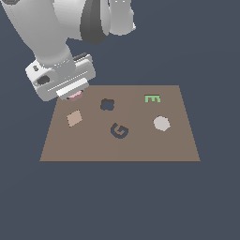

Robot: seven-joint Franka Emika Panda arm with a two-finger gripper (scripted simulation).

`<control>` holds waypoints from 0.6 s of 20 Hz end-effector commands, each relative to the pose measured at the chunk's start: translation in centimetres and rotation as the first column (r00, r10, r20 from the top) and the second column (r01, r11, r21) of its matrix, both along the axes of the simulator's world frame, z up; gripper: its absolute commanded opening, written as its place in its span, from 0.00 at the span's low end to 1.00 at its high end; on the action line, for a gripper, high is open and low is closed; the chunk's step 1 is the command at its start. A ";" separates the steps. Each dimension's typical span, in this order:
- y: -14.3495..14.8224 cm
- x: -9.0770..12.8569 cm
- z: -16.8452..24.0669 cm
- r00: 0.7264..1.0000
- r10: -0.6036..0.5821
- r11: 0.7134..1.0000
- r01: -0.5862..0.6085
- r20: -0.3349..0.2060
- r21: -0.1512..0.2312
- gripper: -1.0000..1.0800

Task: Insert a designated object into the corresponding slot on a board.

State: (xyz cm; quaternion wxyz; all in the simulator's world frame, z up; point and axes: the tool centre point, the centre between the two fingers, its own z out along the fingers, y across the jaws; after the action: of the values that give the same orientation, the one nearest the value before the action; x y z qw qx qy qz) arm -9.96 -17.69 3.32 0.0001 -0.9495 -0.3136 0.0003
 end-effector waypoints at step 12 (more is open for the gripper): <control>0.9 -0.9 0.1 0.984 -0.178 0.984 0.178 0.001 0.000 0.00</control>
State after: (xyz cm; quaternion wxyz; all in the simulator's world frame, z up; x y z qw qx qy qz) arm -10.76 -16.94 3.37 0.0000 -0.9701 -0.2425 0.0003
